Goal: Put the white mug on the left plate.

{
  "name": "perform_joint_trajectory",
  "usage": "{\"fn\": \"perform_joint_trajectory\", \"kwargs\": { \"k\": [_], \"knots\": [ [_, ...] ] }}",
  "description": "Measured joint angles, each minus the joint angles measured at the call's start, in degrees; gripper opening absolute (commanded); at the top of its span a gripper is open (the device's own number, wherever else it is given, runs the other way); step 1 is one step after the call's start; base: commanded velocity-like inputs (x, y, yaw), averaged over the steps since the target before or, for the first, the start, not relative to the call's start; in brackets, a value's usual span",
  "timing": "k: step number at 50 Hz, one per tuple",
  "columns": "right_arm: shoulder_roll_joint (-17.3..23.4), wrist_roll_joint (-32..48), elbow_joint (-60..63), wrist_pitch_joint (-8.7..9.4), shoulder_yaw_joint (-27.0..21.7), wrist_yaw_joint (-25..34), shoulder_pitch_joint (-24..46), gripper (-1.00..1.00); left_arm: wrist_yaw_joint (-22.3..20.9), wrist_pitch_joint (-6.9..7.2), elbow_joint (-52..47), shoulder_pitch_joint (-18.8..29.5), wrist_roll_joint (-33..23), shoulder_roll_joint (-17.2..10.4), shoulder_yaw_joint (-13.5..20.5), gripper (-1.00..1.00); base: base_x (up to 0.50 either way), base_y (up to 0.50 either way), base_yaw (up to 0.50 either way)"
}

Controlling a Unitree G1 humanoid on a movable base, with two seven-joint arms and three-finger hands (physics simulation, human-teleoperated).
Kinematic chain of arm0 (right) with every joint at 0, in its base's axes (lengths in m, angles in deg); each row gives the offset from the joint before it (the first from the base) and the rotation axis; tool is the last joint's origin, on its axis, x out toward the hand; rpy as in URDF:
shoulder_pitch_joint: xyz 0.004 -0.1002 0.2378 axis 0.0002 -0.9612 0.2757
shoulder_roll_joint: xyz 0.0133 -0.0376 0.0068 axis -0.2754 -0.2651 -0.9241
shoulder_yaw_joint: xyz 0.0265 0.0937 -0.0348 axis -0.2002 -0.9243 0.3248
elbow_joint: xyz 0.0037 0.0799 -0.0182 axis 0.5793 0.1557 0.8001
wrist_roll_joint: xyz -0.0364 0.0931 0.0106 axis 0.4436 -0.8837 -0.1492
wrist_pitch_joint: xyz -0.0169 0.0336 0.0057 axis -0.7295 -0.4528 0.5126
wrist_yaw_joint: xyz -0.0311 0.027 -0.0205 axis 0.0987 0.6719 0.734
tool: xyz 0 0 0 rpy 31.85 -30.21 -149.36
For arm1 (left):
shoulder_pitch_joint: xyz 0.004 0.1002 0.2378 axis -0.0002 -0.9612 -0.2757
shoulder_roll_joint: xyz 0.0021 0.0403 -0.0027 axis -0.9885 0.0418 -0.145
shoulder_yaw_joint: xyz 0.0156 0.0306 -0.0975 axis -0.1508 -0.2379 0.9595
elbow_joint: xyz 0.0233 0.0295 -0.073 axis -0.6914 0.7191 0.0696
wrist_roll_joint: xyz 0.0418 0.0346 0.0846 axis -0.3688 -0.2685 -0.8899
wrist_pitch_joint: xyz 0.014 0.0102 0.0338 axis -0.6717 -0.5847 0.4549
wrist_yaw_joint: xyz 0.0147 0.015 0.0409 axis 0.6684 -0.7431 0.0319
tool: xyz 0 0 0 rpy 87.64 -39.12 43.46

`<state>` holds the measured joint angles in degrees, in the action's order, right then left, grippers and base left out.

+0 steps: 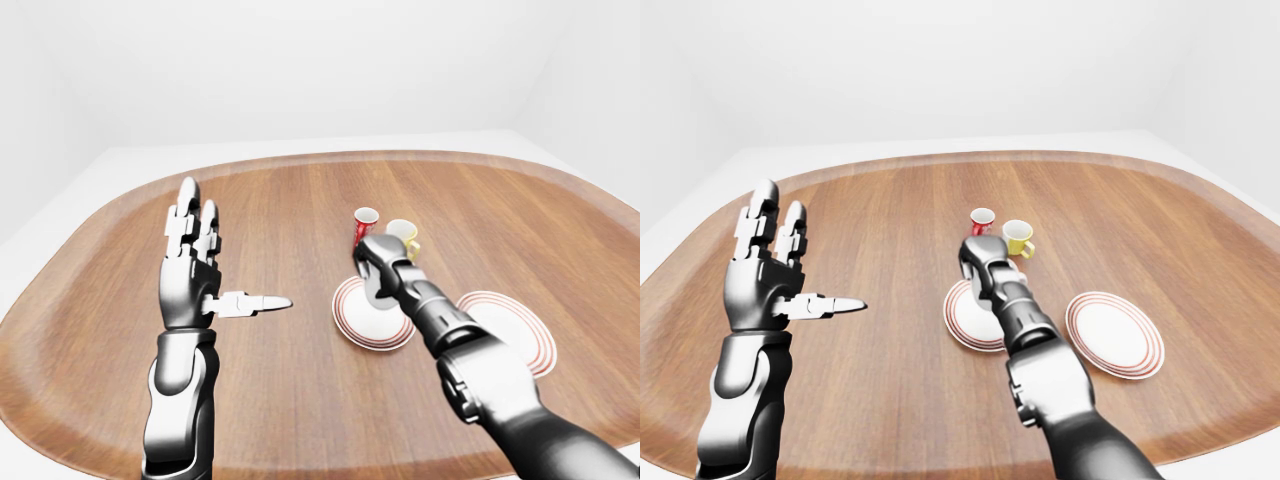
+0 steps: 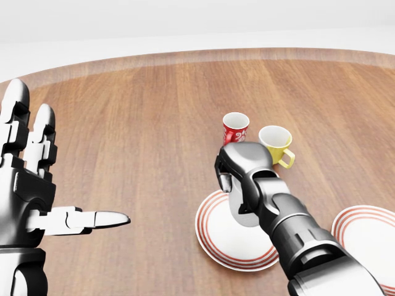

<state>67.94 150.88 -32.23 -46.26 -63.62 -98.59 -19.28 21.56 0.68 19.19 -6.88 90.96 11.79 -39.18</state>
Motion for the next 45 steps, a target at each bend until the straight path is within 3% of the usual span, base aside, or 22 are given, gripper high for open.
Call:
{"fn": "perform_joint_trajectory", "kwargs": {
  "k": [45],
  "knots": [
    [-1.33,3.56,-1.22,0.00,0.68,-3.64,-2.19,-1.00,0.05,0.00,-0.04,0.18,0.16,-0.11,0.16,0.99,0.00,0.00,0.00]
  ]
}}
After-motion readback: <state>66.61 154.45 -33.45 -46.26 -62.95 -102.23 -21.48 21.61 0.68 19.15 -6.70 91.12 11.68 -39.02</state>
